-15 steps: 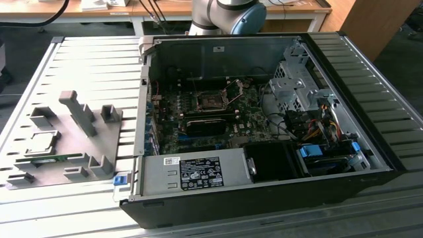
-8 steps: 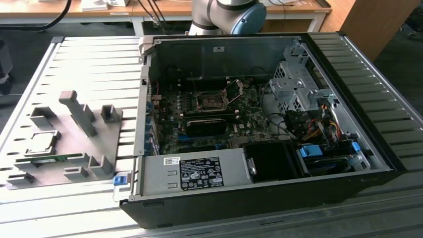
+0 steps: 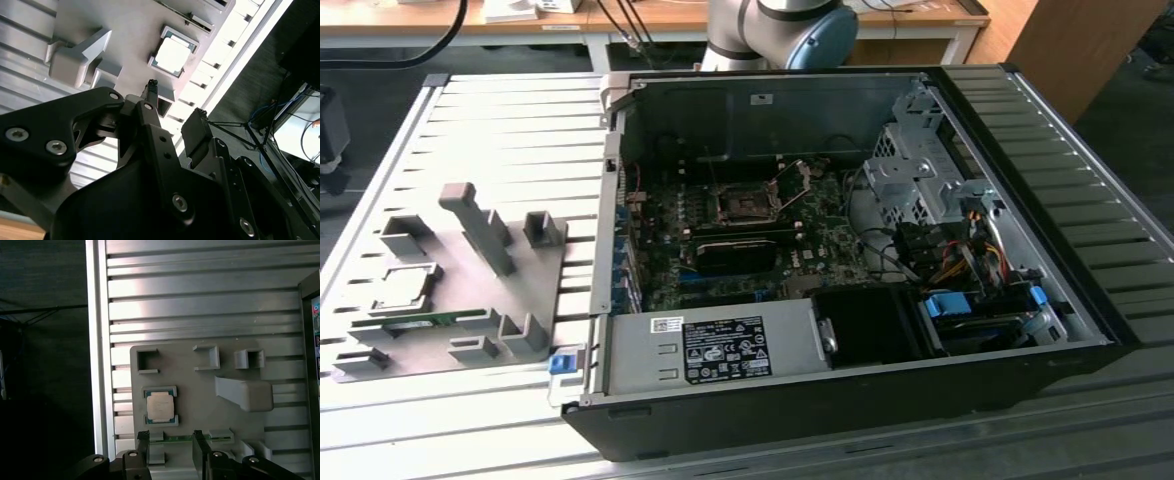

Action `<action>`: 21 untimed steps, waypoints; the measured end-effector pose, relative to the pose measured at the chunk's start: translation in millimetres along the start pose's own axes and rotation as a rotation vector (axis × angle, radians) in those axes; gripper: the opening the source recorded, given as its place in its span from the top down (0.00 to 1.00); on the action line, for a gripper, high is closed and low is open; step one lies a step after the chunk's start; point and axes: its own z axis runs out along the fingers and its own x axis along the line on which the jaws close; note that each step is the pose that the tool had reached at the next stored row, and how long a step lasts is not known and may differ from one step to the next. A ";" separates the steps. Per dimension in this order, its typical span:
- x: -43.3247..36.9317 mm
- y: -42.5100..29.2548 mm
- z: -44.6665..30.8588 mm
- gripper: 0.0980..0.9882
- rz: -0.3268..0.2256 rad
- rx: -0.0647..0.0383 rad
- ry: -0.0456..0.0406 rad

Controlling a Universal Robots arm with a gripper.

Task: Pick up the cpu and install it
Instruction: 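Pick up the cpu and move it towards the insertion slot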

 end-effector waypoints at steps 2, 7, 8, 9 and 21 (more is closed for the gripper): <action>0.0 0.0 0.8 0.58 0.000 0.000 0.0000; 0.0 -0.1 3.0 0.58 0.000 0.000 -0.0001; -0.1 -0.2 3.6 0.58 0.000 0.000 -0.0001; -0.1 -0.2 4.4 0.58 0.000 0.000 -0.0002; 0.6 -5.8 19.8 0.50 0.000 -0.007 0.0005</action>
